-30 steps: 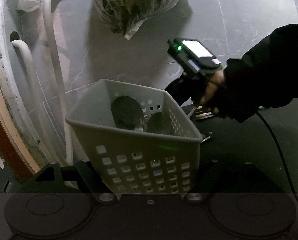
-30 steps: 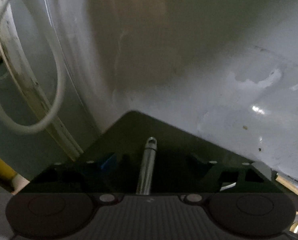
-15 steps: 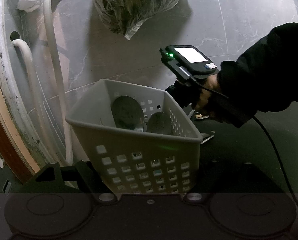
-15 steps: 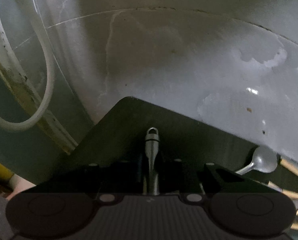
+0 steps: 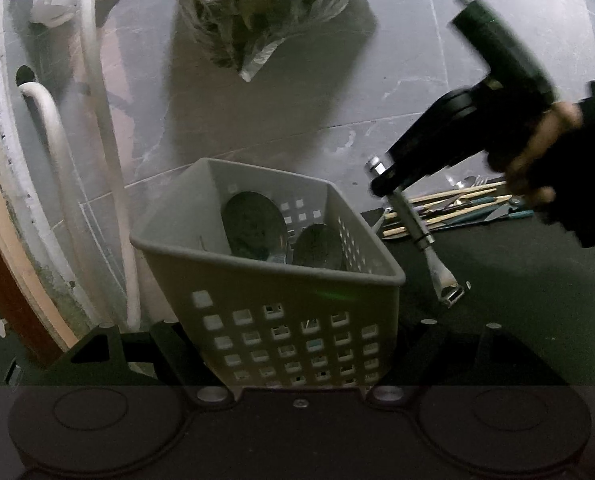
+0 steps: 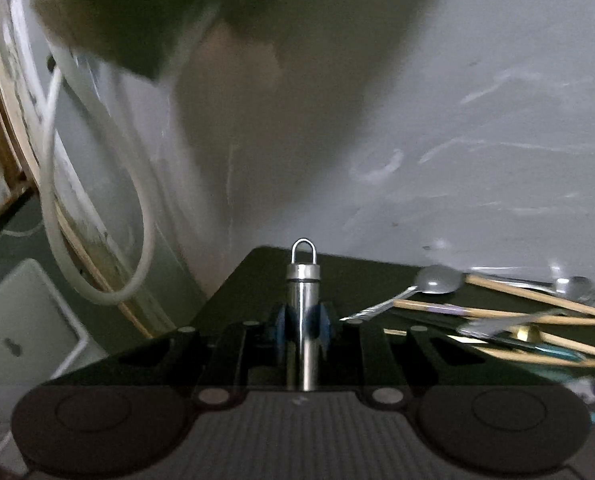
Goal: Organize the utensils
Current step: 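Grasp the silver-handled scoop from the pile with the right gripper, then lower the silver cylinder into the caddy and open the right gripper while the left gripper holds the caddy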
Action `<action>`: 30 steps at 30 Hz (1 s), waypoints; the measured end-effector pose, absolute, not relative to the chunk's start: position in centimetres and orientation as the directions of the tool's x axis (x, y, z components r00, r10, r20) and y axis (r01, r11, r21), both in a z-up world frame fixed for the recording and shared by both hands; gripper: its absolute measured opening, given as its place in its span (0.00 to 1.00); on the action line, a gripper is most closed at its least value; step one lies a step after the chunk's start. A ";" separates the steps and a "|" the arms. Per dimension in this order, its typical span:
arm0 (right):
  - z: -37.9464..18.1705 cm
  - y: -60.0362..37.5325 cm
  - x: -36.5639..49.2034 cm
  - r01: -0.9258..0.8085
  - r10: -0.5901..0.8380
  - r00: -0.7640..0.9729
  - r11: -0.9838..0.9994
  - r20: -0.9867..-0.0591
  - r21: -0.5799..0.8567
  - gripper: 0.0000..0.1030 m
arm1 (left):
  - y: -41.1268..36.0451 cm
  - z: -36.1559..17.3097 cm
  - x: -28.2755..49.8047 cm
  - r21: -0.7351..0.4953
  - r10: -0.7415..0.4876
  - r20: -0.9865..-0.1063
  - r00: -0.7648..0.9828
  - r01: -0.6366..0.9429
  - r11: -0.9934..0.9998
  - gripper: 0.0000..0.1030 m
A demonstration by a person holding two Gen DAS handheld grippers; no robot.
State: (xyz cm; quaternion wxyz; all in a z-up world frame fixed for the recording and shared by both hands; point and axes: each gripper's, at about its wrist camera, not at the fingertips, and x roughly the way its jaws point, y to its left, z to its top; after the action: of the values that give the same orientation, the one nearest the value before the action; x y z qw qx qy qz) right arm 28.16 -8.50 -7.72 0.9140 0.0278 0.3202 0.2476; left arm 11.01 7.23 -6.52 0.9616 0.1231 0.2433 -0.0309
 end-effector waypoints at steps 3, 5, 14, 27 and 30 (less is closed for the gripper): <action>-6.7 -10.5 26.2 -0.401 0.455 0.714 0.889 -0.533 0.222 0.19 | 6.5 -6.5 11.1 0.222 -0.017 -0.479 0.878 0.140 0.965 0.79; -5.9 -11.9 25.0 -0.371 0.435 0.743 0.900 -0.509 0.227 0.19 | 6.0 -6.5 11.2 0.221 -0.031 -0.481 0.876 0.155 0.963 0.79; -1.5 -16.0 20.7 -0.308 0.366 0.836 0.930 -0.409 0.203 0.19 | 3.4 -6.7 12.0 0.216 -0.108 -0.487 0.867 0.239 0.947 0.79; 7.5 -12.8 15.7 -0.566 0.582 0.798 0.813 -0.158 0.139 0.19 | 1.6 -6.8 12.5 0.215 -0.168 -0.491 0.855 0.305 0.928 0.79; 7.3 -11.2 15.6 -0.615 0.626 0.762 0.779 -0.164 0.120 0.19 | 1.7 -6.8 12.5 0.214 -0.168 -0.490 0.855 0.305 0.928 0.79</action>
State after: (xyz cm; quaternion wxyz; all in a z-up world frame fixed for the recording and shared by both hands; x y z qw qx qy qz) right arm 15.62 -11.25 7.28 0.9382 0.0293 0.0976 0.3308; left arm 12.45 1.69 -6.81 0.9524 0.1435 0.2385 -0.1242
